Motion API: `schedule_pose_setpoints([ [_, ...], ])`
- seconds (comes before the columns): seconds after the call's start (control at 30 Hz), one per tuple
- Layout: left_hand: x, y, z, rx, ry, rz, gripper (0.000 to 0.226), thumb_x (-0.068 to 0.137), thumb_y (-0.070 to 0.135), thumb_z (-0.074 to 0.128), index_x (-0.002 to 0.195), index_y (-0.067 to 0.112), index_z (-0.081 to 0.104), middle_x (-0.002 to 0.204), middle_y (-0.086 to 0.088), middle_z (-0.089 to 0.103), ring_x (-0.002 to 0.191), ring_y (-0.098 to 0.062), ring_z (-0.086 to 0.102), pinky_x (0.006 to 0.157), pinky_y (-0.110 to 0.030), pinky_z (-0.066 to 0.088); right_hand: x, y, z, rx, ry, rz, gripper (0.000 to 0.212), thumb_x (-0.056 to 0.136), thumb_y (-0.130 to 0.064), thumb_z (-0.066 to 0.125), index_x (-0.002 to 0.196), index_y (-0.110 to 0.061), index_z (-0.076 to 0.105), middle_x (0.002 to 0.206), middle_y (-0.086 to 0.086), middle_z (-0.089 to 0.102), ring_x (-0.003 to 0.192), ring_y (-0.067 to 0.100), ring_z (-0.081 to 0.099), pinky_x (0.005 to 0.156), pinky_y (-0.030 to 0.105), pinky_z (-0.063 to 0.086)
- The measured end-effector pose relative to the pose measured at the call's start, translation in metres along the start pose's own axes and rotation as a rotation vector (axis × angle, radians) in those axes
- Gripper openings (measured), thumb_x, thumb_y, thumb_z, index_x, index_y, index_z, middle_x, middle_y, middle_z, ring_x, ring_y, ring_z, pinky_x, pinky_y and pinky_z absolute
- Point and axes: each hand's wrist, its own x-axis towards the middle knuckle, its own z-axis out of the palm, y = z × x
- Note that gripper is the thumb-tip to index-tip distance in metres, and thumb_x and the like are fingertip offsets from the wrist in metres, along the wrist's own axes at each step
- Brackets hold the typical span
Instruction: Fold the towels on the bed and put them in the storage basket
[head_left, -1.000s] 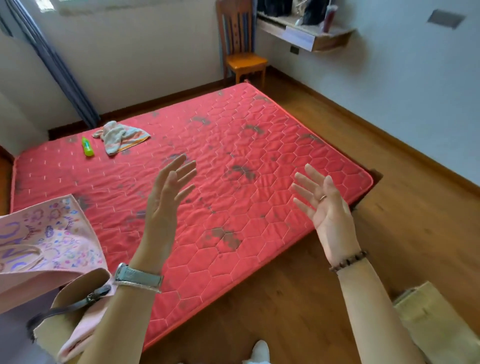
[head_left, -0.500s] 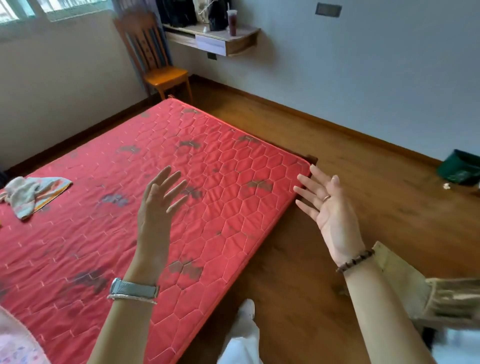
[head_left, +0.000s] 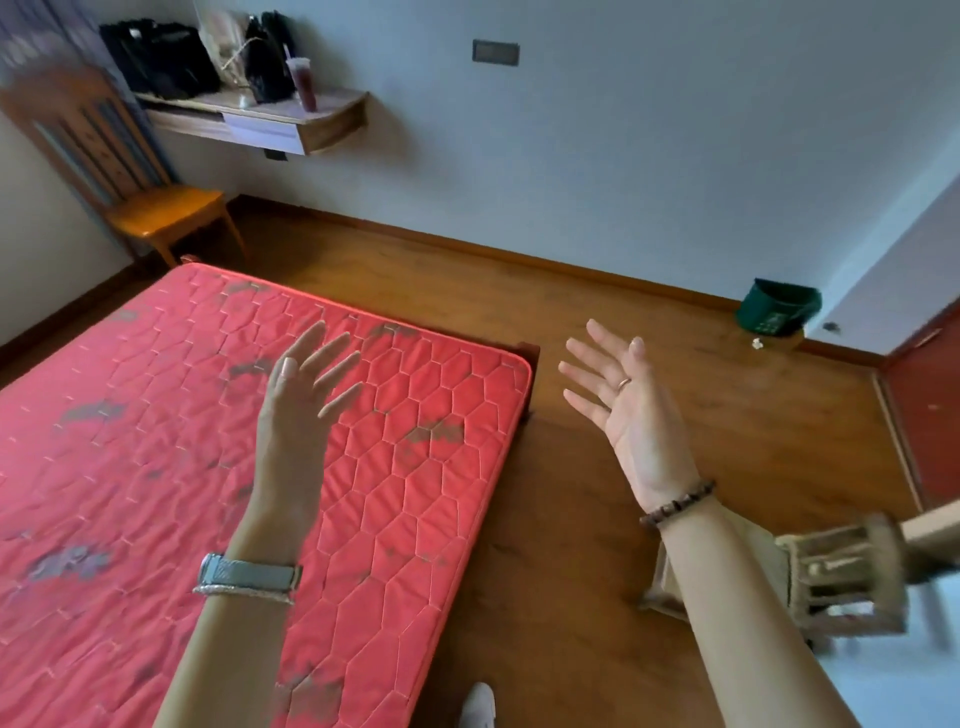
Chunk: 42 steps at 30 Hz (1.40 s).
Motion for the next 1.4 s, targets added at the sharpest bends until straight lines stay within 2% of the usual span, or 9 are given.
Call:
schedule_pose_setpoints([
  [0.1,0.032,-0.008,0.014,-0.009,-0.056,-0.006,0.072,0.092,0.061,0.049,0.148,0.017,0.042,0.141,-0.002,0.059,0.129,-0.021,0.057,0.108,-0.043,0.046,0.018,-0.002,-0.009,0.016,0.081,-0.002,0.06,0.092,-0.062,0.034,0.136,-0.026,0.053,0.135,0.001,0.06,0.119,0.015,0.061,0.107,0.047,0.043],
  [0.2,0.058,-0.016,0.031,-0.014,-0.107,-0.012,0.067,0.093,0.059,0.047,0.146,0.018,0.044,0.139,-0.001,0.06,0.128,-0.019,0.058,0.105,-0.037,0.049,0.034,-0.003,-0.024,0.006,0.16,-0.007,0.057,0.093,-0.055,0.031,0.137,-0.024,0.052,0.133,-0.001,0.061,0.118,0.014,0.062,0.106,0.046,0.045],
  [0.3,0.078,-0.028,0.049,-0.013,-0.131,-0.041,0.056,0.098,0.046,0.037,0.146,0.016,0.044,0.139,-0.003,0.06,0.128,-0.021,0.058,0.106,-0.039,0.049,0.044,-0.004,-0.042,-0.006,0.218,-0.017,0.063,0.089,-0.059,0.033,0.137,-0.024,0.051,0.133,-0.003,0.061,0.118,0.013,0.061,0.105,0.044,0.046],
  [0.43,0.101,-0.043,0.078,-0.008,-0.193,-0.063,0.068,0.091,0.059,0.048,0.145,0.018,0.045,0.141,-0.004,0.059,0.129,-0.022,0.057,0.105,-0.039,0.05,0.058,-0.005,-0.067,0.007,0.281,-0.012,0.076,0.077,-0.069,0.038,0.137,-0.024,0.052,0.133,-0.003,0.061,0.118,0.012,0.062,0.105,0.045,0.046],
  [0.53,0.12,-0.057,0.103,-0.007,-0.214,-0.079,0.053,0.099,0.048,0.039,0.143,0.02,0.047,0.141,-0.005,0.059,0.129,-0.023,0.057,0.107,-0.044,0.046,0.072,-0.003,-0.088,-0.008,0.309,-0.009,0.08,0.073,-0.073,0.039,0.136,-0.026,0.052,0.134,-0.003,0.06,0.119,0.012,0.061,0.106,0.045,0.045],
  [0.67,0.149,-0.076,0.144,0.006,-0.216,-0.095,0.04,0.107,0.033,0.03,0.141,0.022,0.049,0.139,-0.004,0.06,0.128,-0.02,0.058,0.108,-0.046,0.045,0.098,-0.001,-0.121,-0.018,0.317,-0.017,0.085,0.066,-0.085,0.044,0.133,-0.033,0.053,0.135,-0.004,0.06,0.12,0.012,0.06,0.105,0.043,0.046],
  [0.8,0.177,-0.092,0.197,-0.014,-0.21,-0.105,0.05,0.095,0.052,0.041,0.137,0.027,0.05,0.137,-0.001,0.061,0.126,-0.017,0.059,0.103,-0.039,0.047,0.138,-0.004,-0.163,-0.017,0.324,-0.013,0.093,0.059,-0.091,0.049,0.132,-0.034,0.053,0.135,-0.004,0.06,0.12,0.011,0.06,0.105,0.043,0.046],
  [0.87,0.191,-0.101,0.222,-0.015,-0.196,-0.107,0.049,0.096,0.051,0.04,0.139,0.027,0.049,0.136,-0.001,0.062,0.124,-0.016,0.061,0.102,-0.038,0.048,0.16,-0.007,-0.182,-0.019,0.324,-0.012,0.092,0.058,-0.091,0.049,0.131,-0.035,0.054,0.135,-0.004,0.06,0.12,0.011,0.06,0.105,0.044,0.046],
  [1.4,0.281,-0.156,0.314,-0.022,-0.092,-0.118,0.048,0.098,0.045,0.036,0.141,0.025,0.046,0.138,-0.005,0.06,0.126,-0.02,0.059,0.104,-0.039,0.05,0.301,-0.014,-0.274,-0.043,0.248,0.019,0.083,0.074,-0.078,0.042,0.138,-0.027,0.05,0.135,-0.002,0.06,0.119,0.012,0.061,0.103,0.041,0.048],
])
